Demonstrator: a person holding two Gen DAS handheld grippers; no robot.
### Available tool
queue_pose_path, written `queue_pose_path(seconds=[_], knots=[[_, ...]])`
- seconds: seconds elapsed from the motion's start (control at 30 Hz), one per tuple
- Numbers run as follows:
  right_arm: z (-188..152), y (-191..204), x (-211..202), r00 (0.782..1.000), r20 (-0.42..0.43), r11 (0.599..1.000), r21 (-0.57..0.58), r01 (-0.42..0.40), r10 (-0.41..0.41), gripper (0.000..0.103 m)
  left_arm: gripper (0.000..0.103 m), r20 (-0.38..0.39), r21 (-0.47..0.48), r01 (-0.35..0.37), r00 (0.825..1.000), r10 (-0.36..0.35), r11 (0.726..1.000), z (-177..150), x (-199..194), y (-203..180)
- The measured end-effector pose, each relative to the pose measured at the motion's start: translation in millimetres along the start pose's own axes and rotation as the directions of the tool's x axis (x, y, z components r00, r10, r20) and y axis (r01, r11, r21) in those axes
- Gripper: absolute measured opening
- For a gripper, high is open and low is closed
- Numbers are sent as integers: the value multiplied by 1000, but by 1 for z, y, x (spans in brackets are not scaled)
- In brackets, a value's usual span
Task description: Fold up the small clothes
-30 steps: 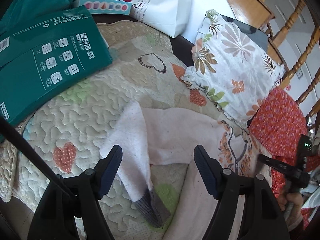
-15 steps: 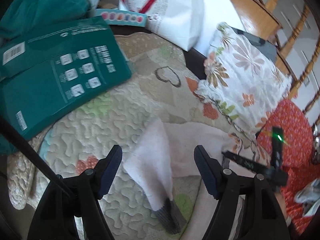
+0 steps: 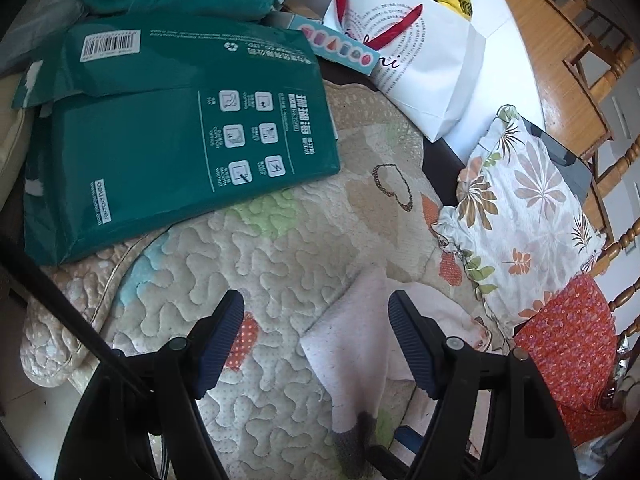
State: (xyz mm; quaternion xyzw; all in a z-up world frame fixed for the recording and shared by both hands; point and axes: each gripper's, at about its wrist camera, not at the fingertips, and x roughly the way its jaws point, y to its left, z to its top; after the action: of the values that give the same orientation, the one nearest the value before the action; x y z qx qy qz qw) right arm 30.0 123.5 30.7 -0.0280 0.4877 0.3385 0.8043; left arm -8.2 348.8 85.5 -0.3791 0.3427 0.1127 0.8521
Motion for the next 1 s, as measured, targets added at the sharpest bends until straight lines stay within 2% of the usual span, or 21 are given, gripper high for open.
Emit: queue_pose_path(seconds=[0.07,0.1,0.13,0.17,0.23,0.37,0.57,0.67,0.8,1.0], knots=[[-3,1,10,999,-2,998,-13,54,-54,57,73,-7,11,2,1000,-2,1000,-1,0,0],[-5,1,13,998,-6,997,-13,70,-70,52,73,-7,19,1,1000,-1,1000,-2,0,-1],[-5,-3,16,997,-15,997,-2,82,-82,25,73,-6,25,-1,1000,1,1000,-2,0,-2],[-6,-7,19,997,-28,997,23,77,-76,9,73,-5,30,-4,1000,4,1000,-3,0,-2],[-5,-22,15,999,-17,993,108,40,-38,9,73,-5,38,-11,1000,11,999,-4,1,-4],[-4,-32,-18,998,65,985,171,-14,3,9,73,-22,48,-27,999,28,998,-9,7,-9],[-1,-55,-80,986,165,975,220,-20,-17,9,73,-40,113,-48,998,53,992,-23,17,-30],[-3,-82,-114,976,213,962,273,-12,-48,9,73,-55,157,-45,997,54,987,-32,23,-45],[-18,-135,-163,956,269,925,379,3,-113,9,74,-65,210,-26,997,41,977,-44,28,-66],[-55,-220,-216,927,261,833,546,89,-270,9,74,-103,255,5,994,22,967,-59,39,-94]])
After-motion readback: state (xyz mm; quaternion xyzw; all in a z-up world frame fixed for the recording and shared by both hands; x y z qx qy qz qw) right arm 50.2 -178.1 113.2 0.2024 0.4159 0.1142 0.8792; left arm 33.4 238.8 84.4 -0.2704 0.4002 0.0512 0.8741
